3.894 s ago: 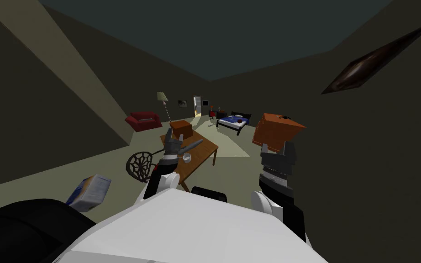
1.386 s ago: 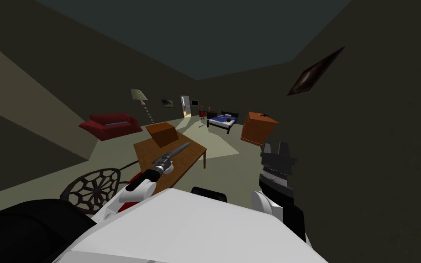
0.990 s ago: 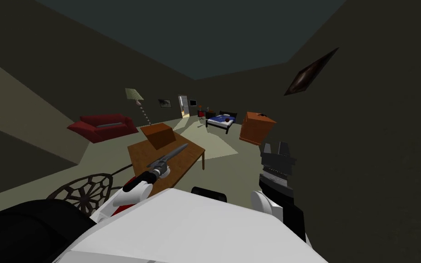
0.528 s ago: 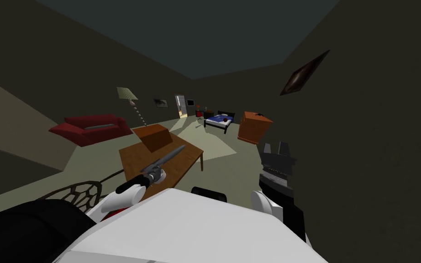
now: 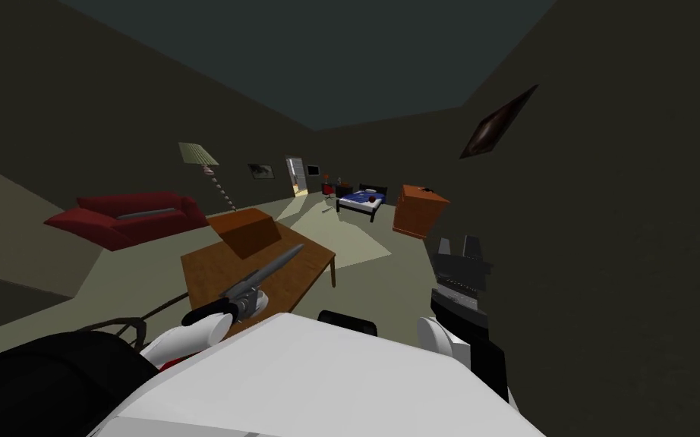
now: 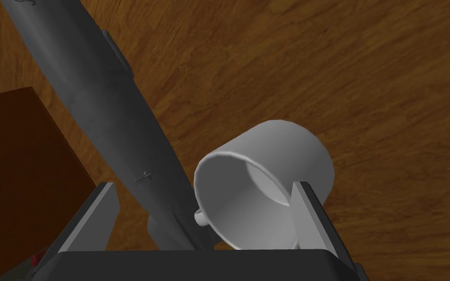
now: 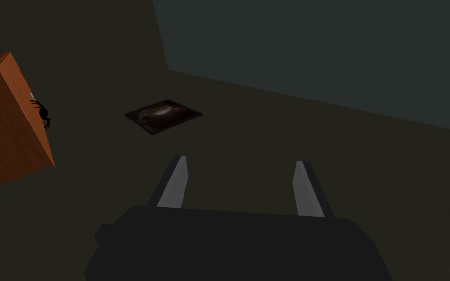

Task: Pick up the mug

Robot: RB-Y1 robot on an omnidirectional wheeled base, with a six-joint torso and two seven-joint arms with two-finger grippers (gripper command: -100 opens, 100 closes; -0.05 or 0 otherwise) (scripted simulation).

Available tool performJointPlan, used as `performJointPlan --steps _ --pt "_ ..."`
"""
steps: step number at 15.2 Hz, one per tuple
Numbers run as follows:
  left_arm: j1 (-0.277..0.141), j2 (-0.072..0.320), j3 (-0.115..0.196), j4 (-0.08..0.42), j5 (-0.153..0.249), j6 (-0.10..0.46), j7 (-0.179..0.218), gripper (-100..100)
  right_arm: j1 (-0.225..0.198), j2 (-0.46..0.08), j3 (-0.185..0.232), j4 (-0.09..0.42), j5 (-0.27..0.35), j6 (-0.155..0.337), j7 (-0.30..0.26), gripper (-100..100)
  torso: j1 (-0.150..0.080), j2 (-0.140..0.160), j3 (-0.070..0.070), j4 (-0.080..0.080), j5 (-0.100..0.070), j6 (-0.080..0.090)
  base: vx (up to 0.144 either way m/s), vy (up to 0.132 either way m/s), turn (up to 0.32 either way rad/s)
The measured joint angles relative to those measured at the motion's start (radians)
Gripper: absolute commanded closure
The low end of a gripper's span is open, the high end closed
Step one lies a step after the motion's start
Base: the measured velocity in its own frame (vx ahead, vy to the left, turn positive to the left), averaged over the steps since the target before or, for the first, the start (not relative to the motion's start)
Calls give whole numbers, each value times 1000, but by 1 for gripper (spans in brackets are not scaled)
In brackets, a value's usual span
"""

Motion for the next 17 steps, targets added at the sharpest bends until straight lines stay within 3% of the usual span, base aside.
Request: performJointPlan --steps 1,7,17 --pt "16 0 11 -1 12 24 3 -100 0 0 0 0 0 0 0 0 0 0 0 0 0 0 79 13 -83" --pt "19 19 49 82 67 130 4 -100 0 0 0 0 0 0 0 0 0 0 0 0 0 0 59 11 -54" --pt "45 21 110 159 126 316 24 -100 0 0 0 0 0 0 0 0 0 0 0 0 0 0 60 13 -64"
